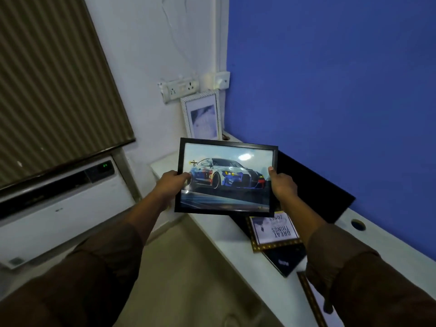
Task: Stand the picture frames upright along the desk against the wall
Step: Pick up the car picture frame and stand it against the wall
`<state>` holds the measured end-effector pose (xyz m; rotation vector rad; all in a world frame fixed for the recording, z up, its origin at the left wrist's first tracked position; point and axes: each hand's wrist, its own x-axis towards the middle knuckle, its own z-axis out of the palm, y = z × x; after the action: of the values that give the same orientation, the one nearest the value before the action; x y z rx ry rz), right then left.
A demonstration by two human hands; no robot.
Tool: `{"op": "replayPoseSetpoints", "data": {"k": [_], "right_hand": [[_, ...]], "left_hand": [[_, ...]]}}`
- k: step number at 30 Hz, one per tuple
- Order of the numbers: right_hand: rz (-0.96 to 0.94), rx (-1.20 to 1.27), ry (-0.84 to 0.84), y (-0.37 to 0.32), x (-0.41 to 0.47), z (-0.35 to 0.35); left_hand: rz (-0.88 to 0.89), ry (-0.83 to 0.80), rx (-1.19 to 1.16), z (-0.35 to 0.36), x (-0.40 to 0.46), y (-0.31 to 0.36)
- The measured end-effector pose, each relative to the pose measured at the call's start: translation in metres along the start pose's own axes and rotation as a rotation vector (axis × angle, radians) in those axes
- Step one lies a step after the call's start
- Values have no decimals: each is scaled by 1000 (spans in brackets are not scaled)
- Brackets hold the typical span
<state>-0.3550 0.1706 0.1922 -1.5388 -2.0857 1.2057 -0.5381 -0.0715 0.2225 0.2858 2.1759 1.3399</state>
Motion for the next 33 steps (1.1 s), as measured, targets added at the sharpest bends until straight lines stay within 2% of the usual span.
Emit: {"op": "replayPoseSetpoints", "data": {"k": [6,13,18,24,29,33], "right_hand": [[-108,161,29,-68,64,17],[-143,109,66,-131,150,18],[-133,114,148,-159,217,6],[-23,86,262,-152,285,3],[189,36,368,-127,338,6],[327,56,400,-104,355,14]], "left_hand": [[58,47,-35,-20,69,42],[98,19,-76,-21,168,115],[137,-94,-158,4,249,177],[144,-261,-132,53,349,210],[70,-538,-27,130,436,224],[5,-554,27,177,480,225]]}}
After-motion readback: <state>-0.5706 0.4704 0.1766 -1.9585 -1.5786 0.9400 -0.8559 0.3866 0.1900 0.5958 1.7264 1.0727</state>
